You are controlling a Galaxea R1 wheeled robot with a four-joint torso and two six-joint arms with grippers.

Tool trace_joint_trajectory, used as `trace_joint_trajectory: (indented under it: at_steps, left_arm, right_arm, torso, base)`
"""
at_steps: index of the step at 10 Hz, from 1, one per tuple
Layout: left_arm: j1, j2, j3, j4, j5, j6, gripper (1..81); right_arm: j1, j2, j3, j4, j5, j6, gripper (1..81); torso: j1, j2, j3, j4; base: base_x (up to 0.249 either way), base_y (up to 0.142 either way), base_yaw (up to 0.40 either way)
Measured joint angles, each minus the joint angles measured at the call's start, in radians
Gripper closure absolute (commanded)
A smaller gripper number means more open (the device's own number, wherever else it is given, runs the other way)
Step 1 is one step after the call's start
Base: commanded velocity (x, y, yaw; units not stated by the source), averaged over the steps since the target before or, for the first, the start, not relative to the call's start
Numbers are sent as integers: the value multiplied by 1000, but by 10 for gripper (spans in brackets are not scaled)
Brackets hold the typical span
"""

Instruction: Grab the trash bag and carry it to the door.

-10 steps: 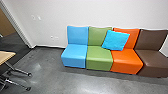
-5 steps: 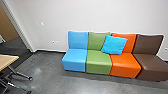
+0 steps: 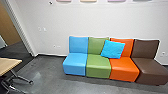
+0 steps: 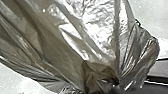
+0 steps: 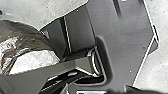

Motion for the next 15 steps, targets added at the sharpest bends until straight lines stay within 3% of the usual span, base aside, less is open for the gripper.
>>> trace_joint_trajectory:
  at_steps: [2,7,10,13,15]
  left_arm:
    - [1,26,-35,0,0,0,811]
    - [8,45,-83,0,-1,0,811]
    - [11,66,-115,0,0,1,811]
    - [18,66,-118,0,10,1,811]
    - [11,67,-121,0,2,2,811]
  right_arm:
    - [0,8,-4,-5,0,0,10]
    - [-16,61,-85,-13,-2,0,10]
    - [-20,62,-90,-13,-1,0,10]
    - [-23,63,-91,-13,-6,0,10]
    - [-19,63,-91,-14,-1,0,10]
  torso:
    - [-49,72,49,0]
    - [-142,217,74,0]
    - [-188,308,160,0]
    - [-198,370,254,0]
    - [-203,379,272,0]
  base:
    - [0,0,0]
    - [0,0,0]
    - [0,0,0]
    - [0,0,0]
    - [0,0,0]
